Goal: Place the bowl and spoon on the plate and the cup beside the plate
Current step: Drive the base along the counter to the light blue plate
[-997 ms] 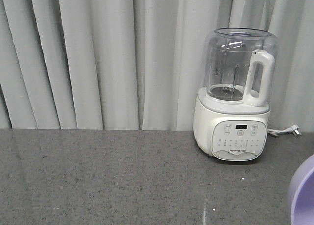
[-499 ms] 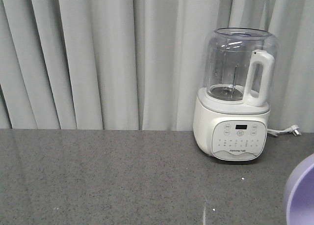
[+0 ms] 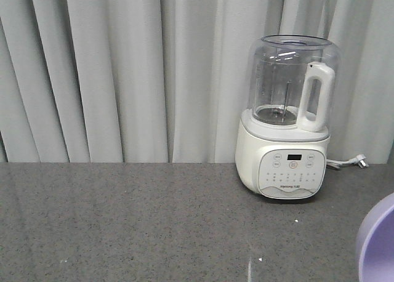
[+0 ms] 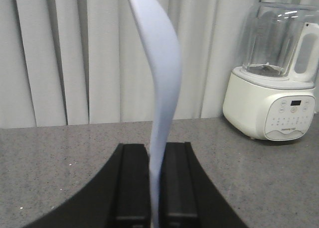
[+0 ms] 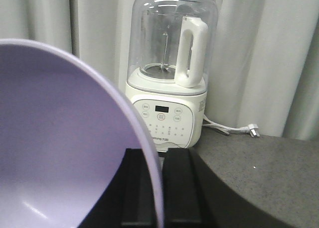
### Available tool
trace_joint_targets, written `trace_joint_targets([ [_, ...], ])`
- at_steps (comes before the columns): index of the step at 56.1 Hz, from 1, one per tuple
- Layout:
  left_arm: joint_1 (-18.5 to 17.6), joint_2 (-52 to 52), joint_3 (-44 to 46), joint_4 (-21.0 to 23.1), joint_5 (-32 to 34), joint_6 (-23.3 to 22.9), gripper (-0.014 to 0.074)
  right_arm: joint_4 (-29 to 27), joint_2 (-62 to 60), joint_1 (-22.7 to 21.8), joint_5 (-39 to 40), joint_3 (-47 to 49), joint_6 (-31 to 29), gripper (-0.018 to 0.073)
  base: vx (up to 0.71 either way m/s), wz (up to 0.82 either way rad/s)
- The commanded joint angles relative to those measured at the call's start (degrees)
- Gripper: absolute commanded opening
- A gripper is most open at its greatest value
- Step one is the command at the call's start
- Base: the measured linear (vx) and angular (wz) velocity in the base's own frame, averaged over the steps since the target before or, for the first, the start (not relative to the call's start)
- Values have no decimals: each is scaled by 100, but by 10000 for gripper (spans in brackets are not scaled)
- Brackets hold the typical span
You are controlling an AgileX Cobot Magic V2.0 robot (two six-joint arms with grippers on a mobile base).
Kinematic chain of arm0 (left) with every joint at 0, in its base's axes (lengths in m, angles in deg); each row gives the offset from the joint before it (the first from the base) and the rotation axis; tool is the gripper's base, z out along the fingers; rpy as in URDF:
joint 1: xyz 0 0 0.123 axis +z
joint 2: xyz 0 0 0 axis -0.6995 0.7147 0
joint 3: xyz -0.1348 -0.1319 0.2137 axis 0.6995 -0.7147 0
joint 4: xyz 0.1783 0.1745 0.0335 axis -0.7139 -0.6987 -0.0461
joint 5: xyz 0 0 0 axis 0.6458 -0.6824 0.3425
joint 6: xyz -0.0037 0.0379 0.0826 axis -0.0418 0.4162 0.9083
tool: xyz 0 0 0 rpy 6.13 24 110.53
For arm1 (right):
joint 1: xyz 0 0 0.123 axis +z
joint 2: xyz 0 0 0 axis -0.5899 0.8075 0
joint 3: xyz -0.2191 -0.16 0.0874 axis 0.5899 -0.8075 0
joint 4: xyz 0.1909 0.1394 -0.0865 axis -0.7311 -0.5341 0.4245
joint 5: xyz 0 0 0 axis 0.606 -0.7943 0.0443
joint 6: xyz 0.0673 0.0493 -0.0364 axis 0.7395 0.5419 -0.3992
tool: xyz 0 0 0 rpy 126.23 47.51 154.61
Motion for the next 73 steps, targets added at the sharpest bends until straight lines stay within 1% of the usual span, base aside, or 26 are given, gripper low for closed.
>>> trace_joint_targets([
  [1, -12, 51, 146, 102, 458, -1, -4, -78, 92, -2, 482, 165, -44, -9, -4, -14],
  [12, -12, 51, 146, 102, 458, -1, -4, -78, 92, -2, 482, 165, -44, -9, -6, -24],
  [23, -12, 51, 146, 102, 458, -1, -4, -78, 92, -2, 482, 165, -44, -9, -8, -48],
  [73, -12, 52, 146, 102, 463, -1, -4, -78, 92, -2, 484, 165, -55, -9, -11, -69],
])
